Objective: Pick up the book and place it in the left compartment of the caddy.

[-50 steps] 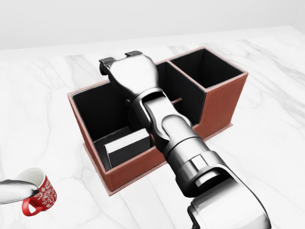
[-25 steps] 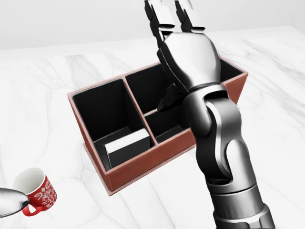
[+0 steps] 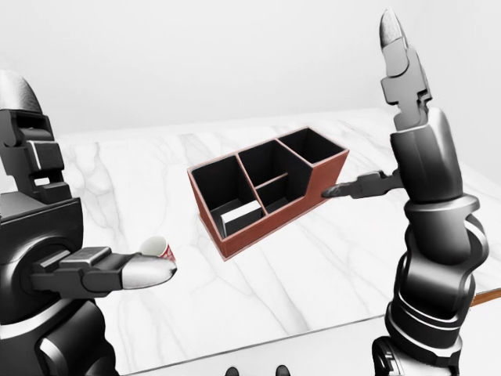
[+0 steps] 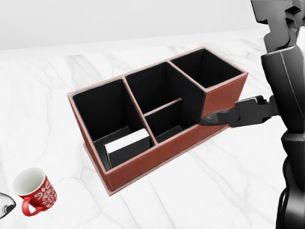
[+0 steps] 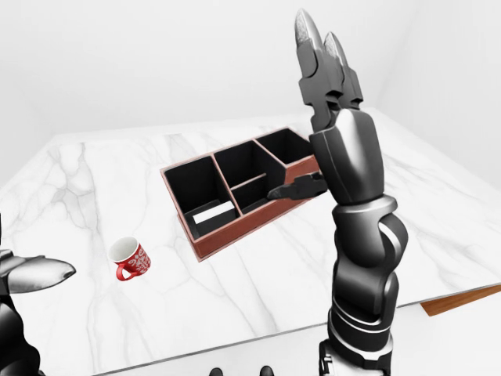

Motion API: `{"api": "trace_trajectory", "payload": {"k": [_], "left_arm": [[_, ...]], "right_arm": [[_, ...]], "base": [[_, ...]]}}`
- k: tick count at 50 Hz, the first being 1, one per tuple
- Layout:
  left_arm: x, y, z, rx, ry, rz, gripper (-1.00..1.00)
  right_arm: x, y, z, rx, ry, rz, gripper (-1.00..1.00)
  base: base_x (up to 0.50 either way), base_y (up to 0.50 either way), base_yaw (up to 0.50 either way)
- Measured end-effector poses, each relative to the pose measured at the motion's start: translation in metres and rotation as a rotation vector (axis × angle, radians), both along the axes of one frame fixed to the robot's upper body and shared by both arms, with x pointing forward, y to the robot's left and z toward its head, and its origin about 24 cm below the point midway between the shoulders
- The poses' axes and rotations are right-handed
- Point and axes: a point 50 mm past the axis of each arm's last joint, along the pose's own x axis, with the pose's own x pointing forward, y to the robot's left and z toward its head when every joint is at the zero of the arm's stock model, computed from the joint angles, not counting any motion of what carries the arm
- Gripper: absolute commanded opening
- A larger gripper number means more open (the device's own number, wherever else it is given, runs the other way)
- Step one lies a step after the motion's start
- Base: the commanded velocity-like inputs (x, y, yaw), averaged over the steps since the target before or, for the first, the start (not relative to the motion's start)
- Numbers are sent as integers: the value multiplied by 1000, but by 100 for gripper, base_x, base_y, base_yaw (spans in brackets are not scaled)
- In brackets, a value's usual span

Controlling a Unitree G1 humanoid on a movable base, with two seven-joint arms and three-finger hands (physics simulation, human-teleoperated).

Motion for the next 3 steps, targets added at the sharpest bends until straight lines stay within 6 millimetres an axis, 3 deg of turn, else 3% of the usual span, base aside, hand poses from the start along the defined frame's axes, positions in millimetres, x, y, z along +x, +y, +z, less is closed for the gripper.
{"api": "trace_trajectory", "payload": {"k": [3], "left_arm": [[-1,1,1,-2,-6,5,100]], "right_arm": [[-11,-6,3,18,-32,20,100]], "base": [[0,0,0]]}}
